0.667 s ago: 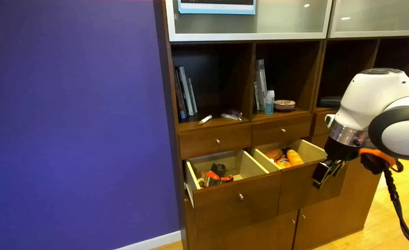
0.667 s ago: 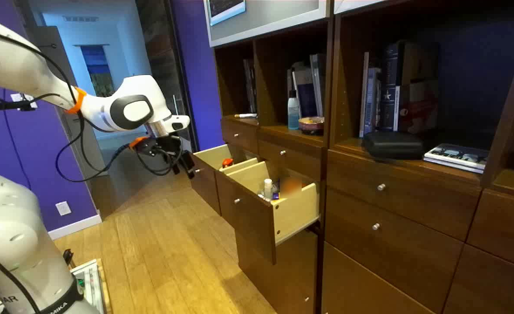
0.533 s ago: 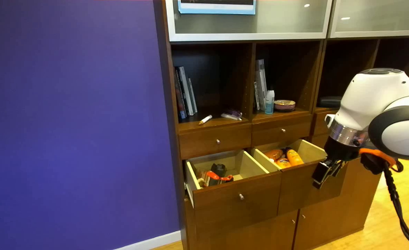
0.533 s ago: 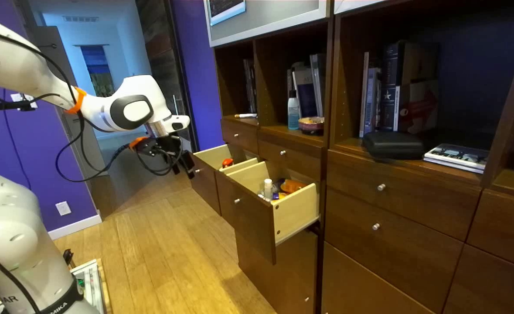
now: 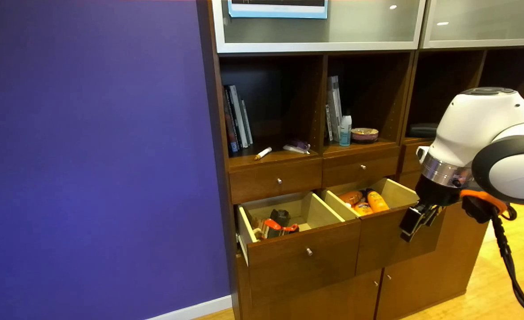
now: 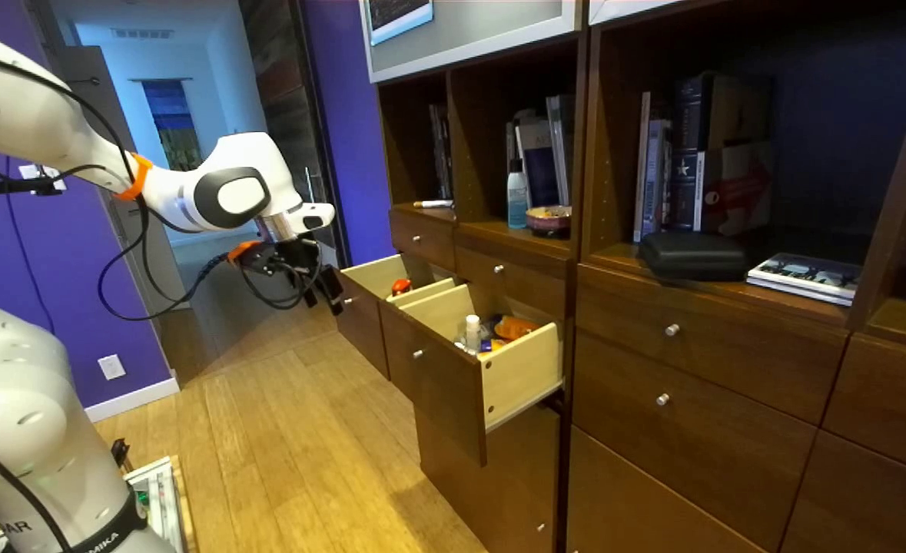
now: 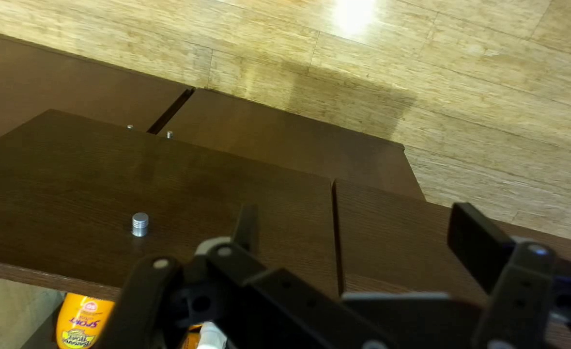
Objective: Remove the orange bottle from the second open drawer from the left and put it in the second shelf from the left
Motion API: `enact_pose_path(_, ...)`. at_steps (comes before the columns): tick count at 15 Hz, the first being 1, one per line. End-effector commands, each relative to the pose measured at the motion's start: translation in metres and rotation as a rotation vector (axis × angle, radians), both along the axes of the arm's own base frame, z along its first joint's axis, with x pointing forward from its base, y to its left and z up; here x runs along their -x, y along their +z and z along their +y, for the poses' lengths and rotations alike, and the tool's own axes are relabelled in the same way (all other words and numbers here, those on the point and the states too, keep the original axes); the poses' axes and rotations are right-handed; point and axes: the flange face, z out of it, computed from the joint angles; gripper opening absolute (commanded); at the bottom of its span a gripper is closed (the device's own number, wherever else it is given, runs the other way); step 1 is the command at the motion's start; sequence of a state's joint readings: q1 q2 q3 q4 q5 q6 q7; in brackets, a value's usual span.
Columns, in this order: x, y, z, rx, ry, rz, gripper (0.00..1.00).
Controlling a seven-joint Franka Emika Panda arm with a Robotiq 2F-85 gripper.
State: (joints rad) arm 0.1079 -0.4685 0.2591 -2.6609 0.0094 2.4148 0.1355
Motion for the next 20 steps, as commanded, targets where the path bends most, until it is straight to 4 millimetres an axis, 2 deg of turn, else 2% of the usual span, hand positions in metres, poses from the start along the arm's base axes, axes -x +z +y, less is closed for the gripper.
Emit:
enact_pose_path(1, 0.000, 0.001, 0.000, 0.000, 0.000, 0.001, 1.00)
enact_pose_path(11, 0.000, 0.001, 0.000, 0.000, 0.000, 0.001, 1.00)
enact_pose_path(15, -0.038, 0.026, -0.020, -0.048, -0.057, -0.062, 1.00)
enact_pose_path(18, -0.076, 0.043, -0.047, -0.073, -0.133, -0.097, 1.00)
enact_pose_path(20, -0.101, 0.047, -0.066, -0.089, -0.183, -0.125, 1.00)
